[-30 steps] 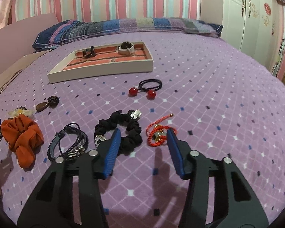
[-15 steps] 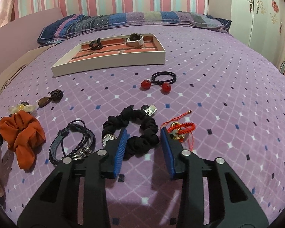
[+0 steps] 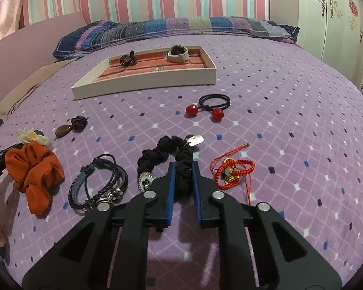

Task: Organize jewelry
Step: 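Grasp the cream scrunchie with the left tool while the right tool grasps the black scrunchie, then carry both scrunchies into the tray and open both tools, then withdraw both tools from the tray toward the remaining jewelry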

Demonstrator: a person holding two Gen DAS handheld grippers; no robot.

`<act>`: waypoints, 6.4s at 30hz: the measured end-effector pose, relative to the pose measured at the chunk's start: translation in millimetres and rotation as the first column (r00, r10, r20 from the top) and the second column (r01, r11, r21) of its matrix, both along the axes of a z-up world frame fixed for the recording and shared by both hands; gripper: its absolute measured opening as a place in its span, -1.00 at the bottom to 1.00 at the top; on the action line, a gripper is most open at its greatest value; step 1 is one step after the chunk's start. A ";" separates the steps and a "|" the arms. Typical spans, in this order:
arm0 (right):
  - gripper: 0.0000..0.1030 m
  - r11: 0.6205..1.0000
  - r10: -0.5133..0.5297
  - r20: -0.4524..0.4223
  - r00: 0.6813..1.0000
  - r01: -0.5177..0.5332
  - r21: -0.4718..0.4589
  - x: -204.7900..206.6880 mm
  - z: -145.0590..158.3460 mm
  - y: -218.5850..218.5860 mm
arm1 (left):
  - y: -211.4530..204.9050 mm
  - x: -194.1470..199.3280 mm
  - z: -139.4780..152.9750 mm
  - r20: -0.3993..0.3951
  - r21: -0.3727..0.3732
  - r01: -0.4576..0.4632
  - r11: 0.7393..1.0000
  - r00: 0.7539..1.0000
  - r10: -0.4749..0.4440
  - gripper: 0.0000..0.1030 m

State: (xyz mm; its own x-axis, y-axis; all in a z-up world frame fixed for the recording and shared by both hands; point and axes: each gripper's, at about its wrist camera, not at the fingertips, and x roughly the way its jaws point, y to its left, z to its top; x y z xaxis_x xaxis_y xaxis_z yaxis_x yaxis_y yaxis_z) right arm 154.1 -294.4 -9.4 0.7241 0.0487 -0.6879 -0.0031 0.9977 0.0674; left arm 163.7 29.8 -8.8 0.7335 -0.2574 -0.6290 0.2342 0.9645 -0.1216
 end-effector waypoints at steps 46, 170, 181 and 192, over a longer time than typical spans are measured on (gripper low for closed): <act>-0.76 0.999 0.051 0.147 0.988 -0.053 0.007 93.2 77.3 -3.3 | -32.0 104.8 74.7 0.025 0.011 -0.038 0.999 0.999 0.037 -0.80; 0.55 0.989 -0.134 0.029 0.991 0.136 -0.063 -6.1 -0.4 -55.5 | 55.9 3.1 -4.9 -0.054 0.092 -0.202 0.975 0.977 0.208 0.82; 0.50 0.988 -0.135 0.030 0.990 0.137 -0.070 -6.3 -1.6 -55.2 | 58.9 5.9 -6.6 -0.059 0.089 -0.201 0.976 0.977 0.206 0.82; 0.49 0.993 -0.099 0.041 0.994 0.101 -0.059 -13.9 12.8 -28.9 | 58.5 7.7 -7.3 -0.064 0.102 -0.200 0.974 0.976 0.207 0.82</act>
State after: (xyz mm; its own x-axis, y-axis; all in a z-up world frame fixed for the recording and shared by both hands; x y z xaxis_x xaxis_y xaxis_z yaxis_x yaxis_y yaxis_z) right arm 140.2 -323.3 3.4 0.7492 -0.0666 -0.6590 0.0957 0.9954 0.0081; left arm 171.3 88.3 -16.1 0.7149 -0.0441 -0.6979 0.0255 0.9990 -0.0370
